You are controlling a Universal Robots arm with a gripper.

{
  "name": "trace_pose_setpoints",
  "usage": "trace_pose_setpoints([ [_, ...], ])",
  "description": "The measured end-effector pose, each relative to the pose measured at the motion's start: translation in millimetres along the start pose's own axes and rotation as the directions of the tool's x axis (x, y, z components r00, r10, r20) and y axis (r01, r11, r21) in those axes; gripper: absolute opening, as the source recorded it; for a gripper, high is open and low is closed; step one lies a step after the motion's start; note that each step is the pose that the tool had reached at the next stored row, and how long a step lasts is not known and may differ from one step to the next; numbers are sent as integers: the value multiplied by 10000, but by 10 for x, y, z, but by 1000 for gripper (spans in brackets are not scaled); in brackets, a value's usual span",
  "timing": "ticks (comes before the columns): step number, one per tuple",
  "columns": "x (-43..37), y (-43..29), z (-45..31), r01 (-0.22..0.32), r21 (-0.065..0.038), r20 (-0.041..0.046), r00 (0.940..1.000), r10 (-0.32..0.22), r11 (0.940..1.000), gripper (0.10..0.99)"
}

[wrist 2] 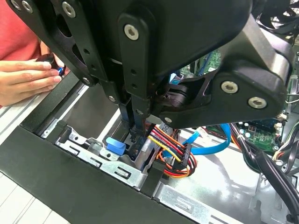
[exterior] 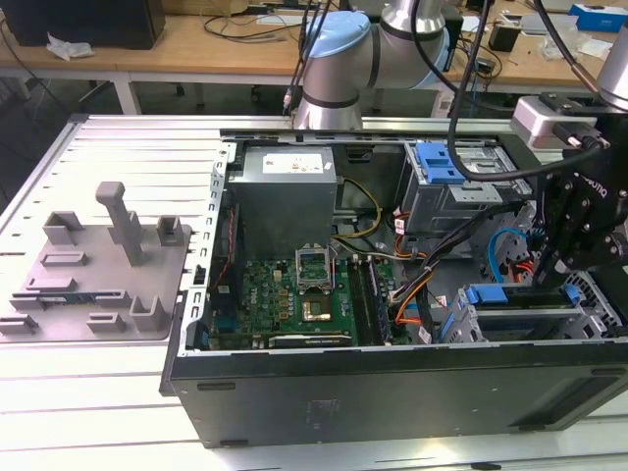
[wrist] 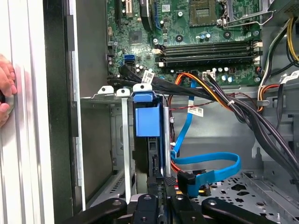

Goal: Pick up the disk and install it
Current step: 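Insert the first disk wire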

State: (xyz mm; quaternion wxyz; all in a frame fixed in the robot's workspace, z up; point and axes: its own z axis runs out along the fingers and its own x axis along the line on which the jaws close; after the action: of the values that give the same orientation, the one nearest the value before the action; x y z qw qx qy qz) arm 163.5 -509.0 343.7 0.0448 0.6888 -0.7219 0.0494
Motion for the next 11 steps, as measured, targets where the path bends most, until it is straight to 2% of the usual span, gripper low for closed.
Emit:
trace_pose_setpoints([
  [11, 15, -1, 2, 0, -1, 0, 10000, 0, 10000, 169],
])
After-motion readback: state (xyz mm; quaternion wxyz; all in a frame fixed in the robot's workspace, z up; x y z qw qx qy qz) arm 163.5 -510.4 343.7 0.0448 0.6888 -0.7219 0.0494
